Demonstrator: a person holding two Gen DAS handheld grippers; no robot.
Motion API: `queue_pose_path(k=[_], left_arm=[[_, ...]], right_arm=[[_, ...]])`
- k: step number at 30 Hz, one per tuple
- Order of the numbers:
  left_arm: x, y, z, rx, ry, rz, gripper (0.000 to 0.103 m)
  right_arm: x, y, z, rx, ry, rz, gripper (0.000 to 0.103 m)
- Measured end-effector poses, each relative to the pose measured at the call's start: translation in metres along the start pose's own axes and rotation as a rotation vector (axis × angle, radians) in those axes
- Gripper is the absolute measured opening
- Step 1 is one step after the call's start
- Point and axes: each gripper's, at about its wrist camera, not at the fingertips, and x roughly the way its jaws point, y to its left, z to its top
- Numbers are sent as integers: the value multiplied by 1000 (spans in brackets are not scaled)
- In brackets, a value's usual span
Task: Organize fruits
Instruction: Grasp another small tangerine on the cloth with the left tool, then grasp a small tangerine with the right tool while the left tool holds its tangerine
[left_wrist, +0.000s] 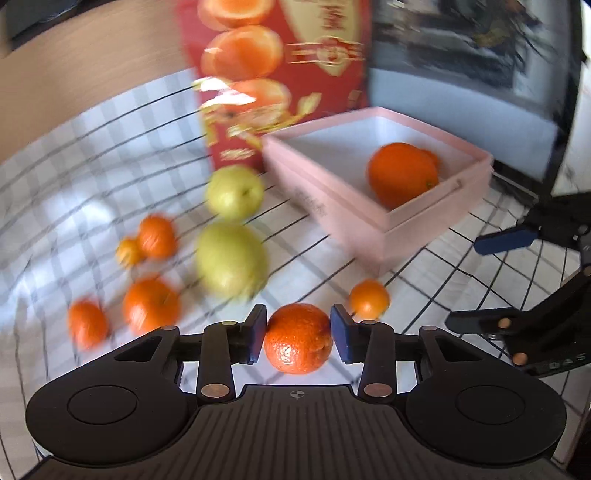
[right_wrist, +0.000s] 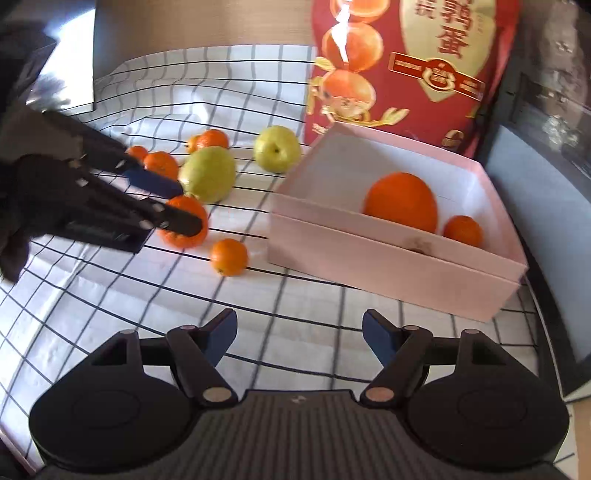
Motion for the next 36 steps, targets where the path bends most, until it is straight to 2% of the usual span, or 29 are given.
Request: queue_pose_path(k=[1, 4, 5, 7, 12, 19, 25, 27, 29, 32, 34, 36], left_arm=[[-6, 4, -6, -33, -5, 19, 39], [-23, 16, -17, -118, -41, 48, 23], [-28, 18, -19, -128, -46, 71, 22], [-33, 22, -25, -146, -39, 95, 22], [-40, 27, -40, -187, -19, 101, 22], [-39, 30, -53, -223, 15, 116, 24], [-52, 43, -53, -308, -35, 97, 24], [-56, 45, -50, -332, -61, 67, 25], [-57, 43, -45, -319, -77, 24, 26], [-51, 32, -33, -264, -83, 18, 27], [-41, 25, -23, -225, -73, 44, 29], [-30, 18, -14, -184, -53, 105, 29]], right_arm=[[1, 3, 2, -7, -1, 7, 75], [5, 13, 5, -17, -6, 35, 75], [8, 15, 6, -17, -3, 47, 75], [14, 18, 10, -7, 12, 75, 75], [27, 23, 18, 55, 41, 133, 75], [28, 34, 23, 20, 31, 149, 73], [24, 39, 22, -11, 14, 139, 73], [20, 38, 22, -16, 6, 130, 73], [17, 37, 21, -18, 3, 120, 73], [14, 33, 19, -17, -1, 105, 73], [12, 29, 17, -2, -3, 92, 73], [10, 26, 16, 14, -2, 83, 73]])
